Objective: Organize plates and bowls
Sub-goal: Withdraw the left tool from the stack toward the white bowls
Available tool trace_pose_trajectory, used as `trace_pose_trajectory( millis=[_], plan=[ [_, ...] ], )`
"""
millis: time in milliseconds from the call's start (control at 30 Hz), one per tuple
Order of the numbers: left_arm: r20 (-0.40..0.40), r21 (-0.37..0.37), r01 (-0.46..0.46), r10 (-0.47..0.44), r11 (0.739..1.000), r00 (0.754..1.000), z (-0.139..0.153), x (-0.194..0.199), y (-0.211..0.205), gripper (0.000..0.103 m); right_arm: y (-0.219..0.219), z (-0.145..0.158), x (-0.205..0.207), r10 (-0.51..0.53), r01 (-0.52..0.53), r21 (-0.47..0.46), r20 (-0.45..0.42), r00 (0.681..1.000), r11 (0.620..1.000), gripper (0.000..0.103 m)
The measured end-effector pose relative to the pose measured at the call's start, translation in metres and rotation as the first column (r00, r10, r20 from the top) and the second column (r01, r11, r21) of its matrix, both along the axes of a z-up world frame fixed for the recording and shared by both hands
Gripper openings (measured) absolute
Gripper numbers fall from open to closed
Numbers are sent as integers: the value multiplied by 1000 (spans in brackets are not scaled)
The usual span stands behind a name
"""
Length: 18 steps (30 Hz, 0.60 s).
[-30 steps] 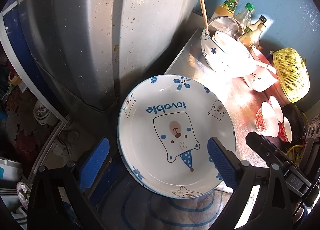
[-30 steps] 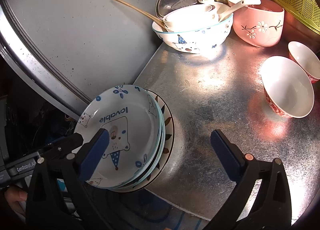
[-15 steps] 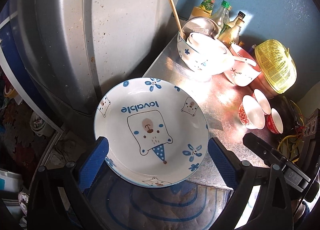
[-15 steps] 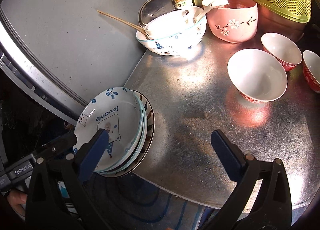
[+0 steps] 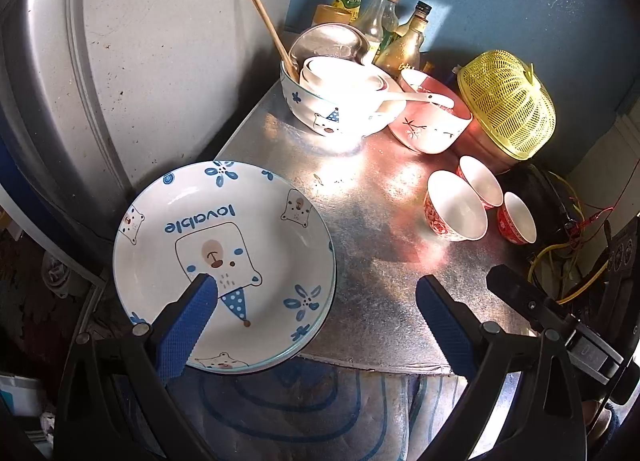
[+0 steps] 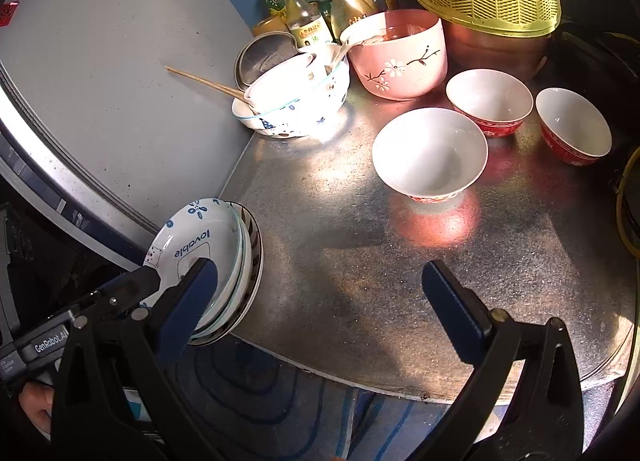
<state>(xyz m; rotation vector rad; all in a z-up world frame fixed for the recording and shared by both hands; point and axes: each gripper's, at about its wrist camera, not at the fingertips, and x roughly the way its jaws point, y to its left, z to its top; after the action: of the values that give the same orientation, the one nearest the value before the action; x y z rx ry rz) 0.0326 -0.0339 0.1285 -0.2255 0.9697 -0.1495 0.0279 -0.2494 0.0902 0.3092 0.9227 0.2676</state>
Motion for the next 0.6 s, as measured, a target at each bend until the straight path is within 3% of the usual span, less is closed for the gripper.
trace_pose_trajectory(
  millis=[600],
  plan=[
    [6, -21, 151, -151, 988, 989, 7, -1, -52, 100, -56, 14, -38, -158, 158, -3, 30, 987, 987, 103]
  ],
)
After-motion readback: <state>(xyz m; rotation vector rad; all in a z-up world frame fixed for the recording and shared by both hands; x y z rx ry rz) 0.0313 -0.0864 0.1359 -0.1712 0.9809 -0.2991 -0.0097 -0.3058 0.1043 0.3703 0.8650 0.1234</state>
